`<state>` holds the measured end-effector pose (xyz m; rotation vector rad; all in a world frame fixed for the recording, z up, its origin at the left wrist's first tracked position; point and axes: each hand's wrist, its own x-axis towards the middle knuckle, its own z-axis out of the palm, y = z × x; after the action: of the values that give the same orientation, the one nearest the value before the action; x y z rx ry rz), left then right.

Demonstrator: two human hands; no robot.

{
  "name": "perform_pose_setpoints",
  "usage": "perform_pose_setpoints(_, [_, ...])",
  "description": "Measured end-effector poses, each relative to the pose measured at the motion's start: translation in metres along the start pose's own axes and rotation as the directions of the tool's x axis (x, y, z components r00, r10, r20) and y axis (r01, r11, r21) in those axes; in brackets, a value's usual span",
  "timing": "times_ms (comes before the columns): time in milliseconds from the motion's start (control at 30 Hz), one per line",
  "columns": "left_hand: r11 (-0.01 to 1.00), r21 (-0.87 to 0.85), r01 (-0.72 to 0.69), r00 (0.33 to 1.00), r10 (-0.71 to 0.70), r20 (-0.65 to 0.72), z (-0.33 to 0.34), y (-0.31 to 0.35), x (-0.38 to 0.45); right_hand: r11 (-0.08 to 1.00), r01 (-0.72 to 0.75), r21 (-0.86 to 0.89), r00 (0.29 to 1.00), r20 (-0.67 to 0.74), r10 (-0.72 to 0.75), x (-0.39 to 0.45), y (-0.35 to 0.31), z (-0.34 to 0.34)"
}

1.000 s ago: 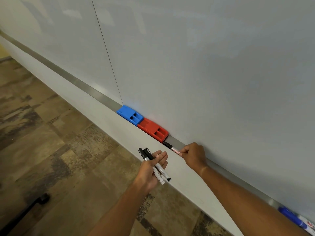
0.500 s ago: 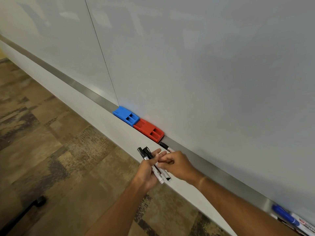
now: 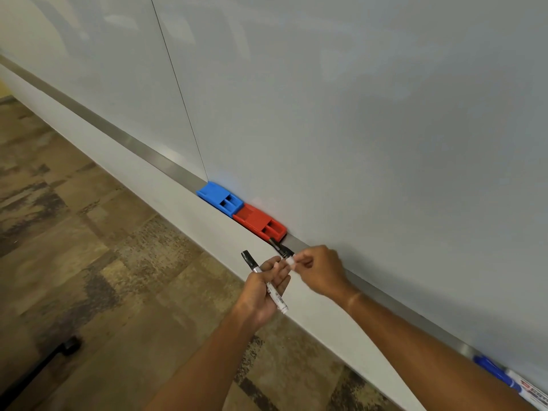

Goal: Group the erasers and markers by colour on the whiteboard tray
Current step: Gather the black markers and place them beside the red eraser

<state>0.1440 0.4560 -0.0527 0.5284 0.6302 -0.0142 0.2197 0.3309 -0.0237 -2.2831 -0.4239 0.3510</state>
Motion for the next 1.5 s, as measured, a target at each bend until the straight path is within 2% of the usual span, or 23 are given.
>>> perform_pose_setpoints(100, [1.000,0.025,-0.008,1.000,0.008,-0.022,-0.002,0.000,-0.001,0.947,0.009,-0.322,0.988,-0.143,-0.058,0.012,0.004,-0.012])
perform_pose_setpoints(200, [0.999,0.043,0.000,0.999,0.002,-0.040,-0.005,-0.001,-0.003,0.864,-0.009,-0.504,0.987,-0.145,-0.074,0.016,0.005,-0.014])
perform_pose_setpoints(300, [0.998,0.065,0.006,0.999,-0.003,-0.046,-0.007,-0.001,-0.004,0.811,-0.020,-0.584,0.995,-0.095,-0.043,0.019,0.006,-0.010])
perform_pose_setpoints(1067, [0.998,0.061,0.015,0.999,-0.013,-0.044,-0.007,0.004,-0.003,0.825,-0.069,-0.561,0.997,-0.063,0.041,0.019,0.006,-0.004])
perform_pose_setpoints(1167, [0.998,0.054,0.010,0.999,-0.007,-0.045,-0.005,0.004,-0.004,0.869,-0.035,-0.494,0.992,-0.121,-0.029,0.014,0.004,-0.004])
perform_pose_setpoints(1233, [0.999,0.040,0.004,0.999,-0.001,-0.050,-0.003,0.005,-0.004,0.946,0.050,-0.321,0.988,-0.120,-0.093,0.007,-0.003,-0.001])
perform_pose_setpoints(1300, [1.000,0.011,0.005,0.999,-0.004,-0.050,-0.001,0.005,-0.004,0.993,0.109,-0.036,0.994,0.034,-0.108,-0.001,-0.011,0.005])
perform_pose_setpoints(1367, [1.000,-0.027,0.009,0.999,-0.010,-0.032,0.003,0.006,-0.005,0.983,0.093,0.158,0.969,0.213,-0.126,-0.011,-0.017,0.013])
perform_pose_setpoints(1433, [1.000,-0.026,-0.005,0.999,0.004,-0.053,0.006,0.005,-0.005,0.971,0.067,0.230,0.956,0.264,-0.129,-0.016,-0.017,0.018])
perform_pose_setpoints(1500, [1.000,-0.005,-0.030,0.995,0.030,-0.093,0.007,0.004,-0.004,0.964,0.052,0.259,0.959,0.257,-0.121,-0.020,-0.016,0.021])
